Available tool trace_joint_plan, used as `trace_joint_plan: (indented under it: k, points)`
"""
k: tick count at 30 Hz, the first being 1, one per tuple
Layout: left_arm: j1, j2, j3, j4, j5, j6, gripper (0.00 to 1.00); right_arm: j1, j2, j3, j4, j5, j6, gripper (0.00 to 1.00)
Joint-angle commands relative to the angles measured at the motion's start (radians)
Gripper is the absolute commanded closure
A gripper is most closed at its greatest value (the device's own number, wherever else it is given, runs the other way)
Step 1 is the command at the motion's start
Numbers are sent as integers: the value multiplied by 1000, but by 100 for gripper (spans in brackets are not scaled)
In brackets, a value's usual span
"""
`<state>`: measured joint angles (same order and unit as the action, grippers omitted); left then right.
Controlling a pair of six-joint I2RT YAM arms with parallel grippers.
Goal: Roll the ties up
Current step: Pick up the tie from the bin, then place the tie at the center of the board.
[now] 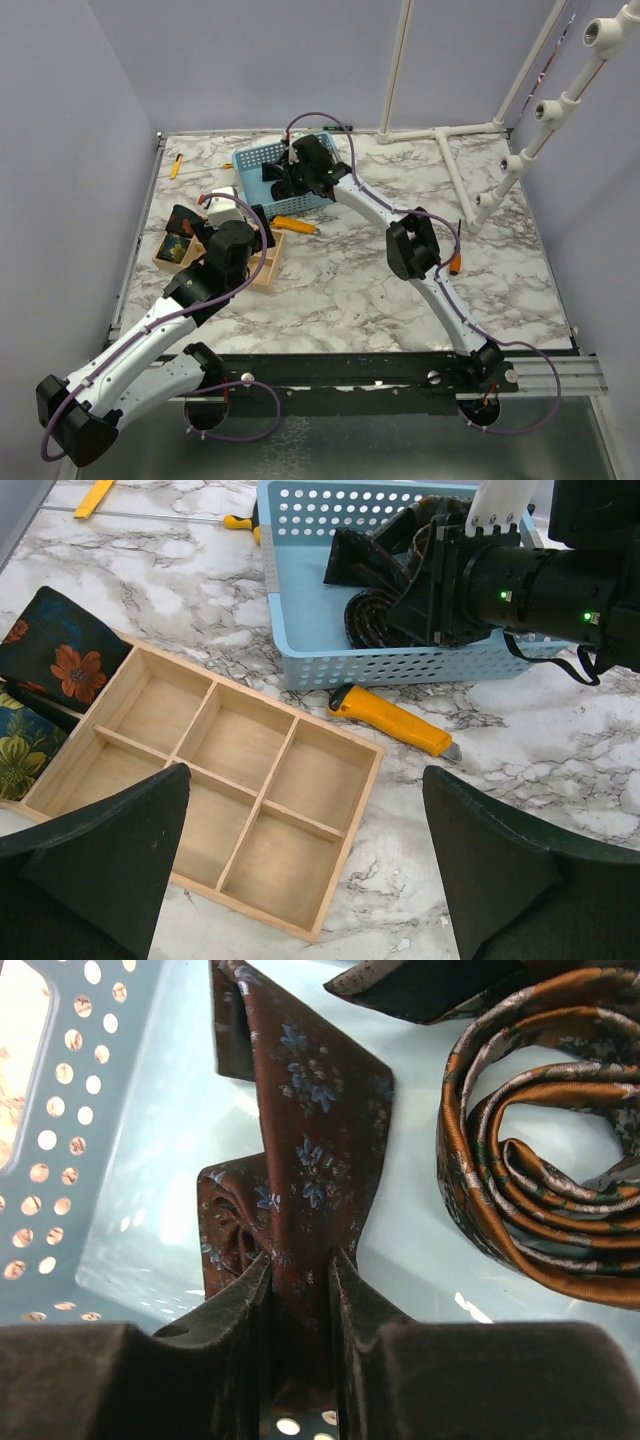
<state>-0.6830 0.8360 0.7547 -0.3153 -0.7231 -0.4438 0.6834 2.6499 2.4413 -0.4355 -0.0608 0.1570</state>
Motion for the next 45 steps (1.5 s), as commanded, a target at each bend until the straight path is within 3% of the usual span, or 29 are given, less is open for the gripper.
trace_joint_plan:
  k: [1, 6, 15, 24, 27, 31, 35, 38, 45]
  points:
    - [-7, -7, -4, 12, -4, 7, 1, 7, -8, 18, -16, 30, 13, 82]
    - [-7, -17, -6, 12, -13, 8, 1, 0, -136, -29, 118, 37, 59, 99]
    - [-7, -72, -8, 12, -39, 4, 1, -20, -555, -260, 274, 55, 99, 100]
    - [-7, -213, -47, 76, -30, 18, 1, -21, -1302, -1082, 391, 141, 118, 100]
    - [-9, -245, -86, 155, 101, 22, 1, -21, -1517, -1325, 375, 140, 159, 100]
    - [-9, -197, -92, 226, 379, -8, 1, -19, -1735, -1605, 315, 117, 252, 100]
    - [-8, -65, -41, 236, 645, -52, 1, -19, -1868, -1812, 297, 88, 343, 100]
    - [-14, 8, -50, 277, 755, -99, 1, -18, -1920, -1933, 325, 79, 389, 100]
    - [-91, 0, -159, 342, 688, -195, 1, -10, -1851, -2042, 423, 95, 377, 100]
